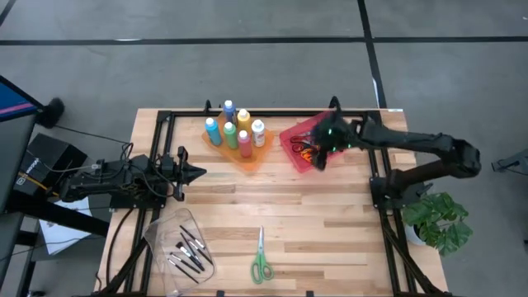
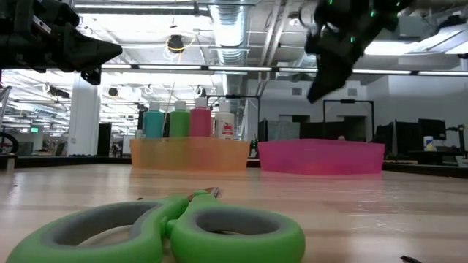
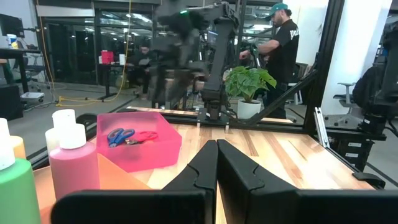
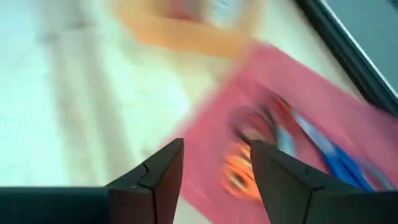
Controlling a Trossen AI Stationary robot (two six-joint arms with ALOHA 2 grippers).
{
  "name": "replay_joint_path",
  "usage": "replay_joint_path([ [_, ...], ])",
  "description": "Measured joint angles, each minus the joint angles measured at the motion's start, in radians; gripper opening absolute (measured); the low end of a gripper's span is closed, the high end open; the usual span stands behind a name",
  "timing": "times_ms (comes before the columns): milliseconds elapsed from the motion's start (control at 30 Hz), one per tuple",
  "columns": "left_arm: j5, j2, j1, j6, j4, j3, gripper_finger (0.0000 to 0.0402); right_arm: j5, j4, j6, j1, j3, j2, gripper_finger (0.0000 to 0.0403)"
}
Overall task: Pick & Place Paint Supplies
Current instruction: Put the green scissors into the pink bin
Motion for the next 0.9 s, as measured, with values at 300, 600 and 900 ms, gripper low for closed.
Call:
replay_joint_path([
  [300,0.0,0.0,0.0,0.0,0.0,0.0,0.0001,-0.007,0.33,-0.223,0.397,0.001,0.147,0.0186],
  [600,0.0,0.0,0.0,0.0,0.0,0.0,0.0001,-0.163,0.492,-0.327,0.591,0.203,0.48,0.0203],
  [900,0.0,0.0,0.0,0.0,0.001,0.0,0.0001,-0.325,0.488,-0.394,0.699,0.483,0.744,0.0199],
])
